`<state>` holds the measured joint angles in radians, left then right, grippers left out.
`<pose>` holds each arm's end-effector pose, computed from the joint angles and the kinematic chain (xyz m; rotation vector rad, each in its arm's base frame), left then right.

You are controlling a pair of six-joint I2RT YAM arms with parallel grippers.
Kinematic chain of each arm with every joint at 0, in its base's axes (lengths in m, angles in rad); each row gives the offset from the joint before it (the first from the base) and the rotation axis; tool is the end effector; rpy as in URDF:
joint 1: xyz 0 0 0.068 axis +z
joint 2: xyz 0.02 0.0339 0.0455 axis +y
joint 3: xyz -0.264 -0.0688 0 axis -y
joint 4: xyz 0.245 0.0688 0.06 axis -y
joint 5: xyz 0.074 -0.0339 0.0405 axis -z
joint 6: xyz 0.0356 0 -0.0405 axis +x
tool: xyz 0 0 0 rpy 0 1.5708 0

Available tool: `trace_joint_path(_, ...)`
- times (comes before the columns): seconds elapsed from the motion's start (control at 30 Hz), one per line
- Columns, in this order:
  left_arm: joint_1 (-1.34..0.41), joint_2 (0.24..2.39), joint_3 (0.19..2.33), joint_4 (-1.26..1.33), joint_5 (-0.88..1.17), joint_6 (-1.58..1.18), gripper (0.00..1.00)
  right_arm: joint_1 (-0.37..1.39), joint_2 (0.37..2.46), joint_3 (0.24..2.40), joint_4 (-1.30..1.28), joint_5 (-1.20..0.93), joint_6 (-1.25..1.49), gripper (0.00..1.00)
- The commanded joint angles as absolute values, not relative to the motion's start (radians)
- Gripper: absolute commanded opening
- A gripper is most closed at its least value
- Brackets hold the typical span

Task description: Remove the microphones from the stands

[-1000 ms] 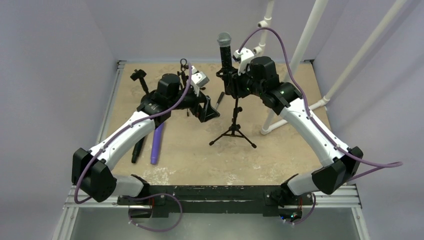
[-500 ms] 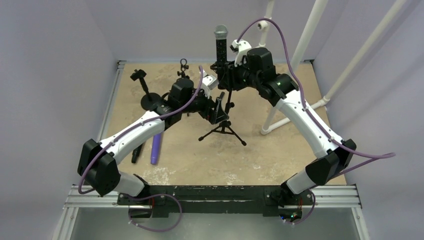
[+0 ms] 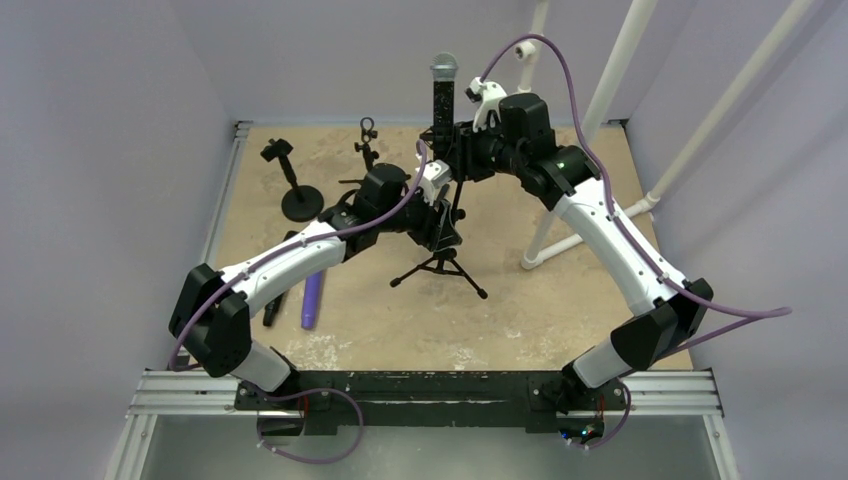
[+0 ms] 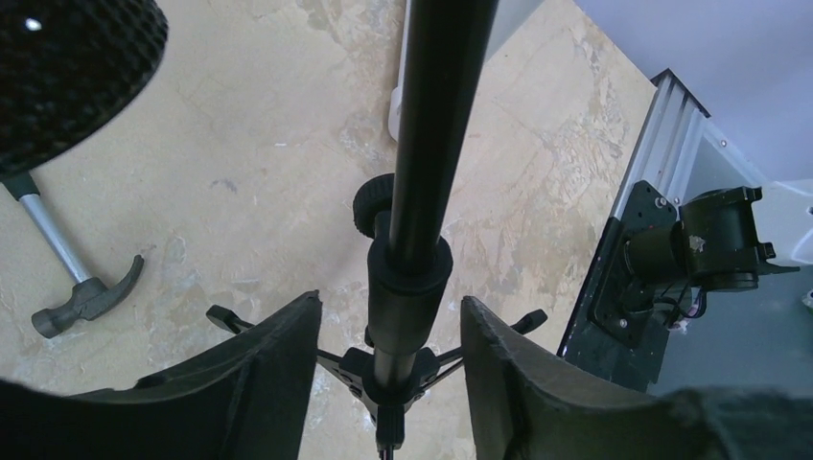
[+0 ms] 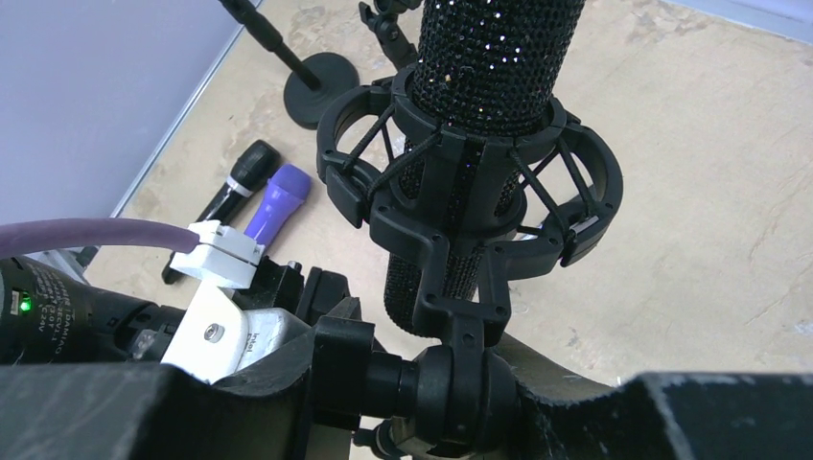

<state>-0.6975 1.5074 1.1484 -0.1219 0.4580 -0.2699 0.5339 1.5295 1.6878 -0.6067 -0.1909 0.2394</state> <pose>0.2563 -0.2354 0.2981 0.7532 2.0370 -1.0499 0.2890 0.1787 0.4279 -0.4278 2.0335 0.6756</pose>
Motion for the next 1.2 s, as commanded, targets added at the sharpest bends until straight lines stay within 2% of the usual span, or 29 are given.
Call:
trace_joint_path(0.0, -0.706, 1.514, 1.186, -0.078, 0.466, -0.260, 0.49, 0.519, 1.475, 1.739, -0.513, -0.239, 0.296, 0.00)
trace_joint_path(0.3, -0.707, 1.528, 1.184, -0.073, 0.478, -0.256, 0.40, 0.514, 1.470, 1.734, -0.503, -0.260, 0.312, 0.00)
trace_joint_path(0.43, -0.709, 1.533, 1.185, -0.074, 0.488, -0.251, 0.27, 0.511, 1.467, 1.732, -0.499, -0.268, 0.314, 0.00)
trace_joint_path(0.57, -0.709, 1.528, 1.178, -0.071, 0.503, -0.241, 0.00, 0.510, 1.459, 1.724, -0.493, -0.280, 0.315, 0.00)
trace_joint_path(0.73, -0.710, 1.485, 1.150, -0.046, 0.536, -0.215, 0.00, 0.509, 1.443, 1.700, -0.479, -0.310, 0.316, 0.00)
trace_joint_path(0.83, -0.708, 1.451, 1.138, -0.028, 0.572, -0.200, 0.00, 0.509, 1.436, 1.694, -0.481, -0.316, 0.307, 0.11)
trace_joint_path(1.0, -0.699, 1.399, 1.148, -0.021, 0.655, -0.182, 0.00, 0.509, 1.429, 1.678, -0.469, -0.346, 0.310, 0.36)
trace_joint_path(1.1, -0.678, 1.377, 1.152, -0.016, 0.707, -0.193, 0.00, 0.509, 1.420, 1.658, -0.460, -0.374, 0.304, 0.59)
trace_joint_path(1.17, -0.659, 1.364, 1.150, 0.011, 0.736, -0.205, 0.00, 0.509, 1.410, 1.644, -0.454, -0.396, 0.298, 0.70)
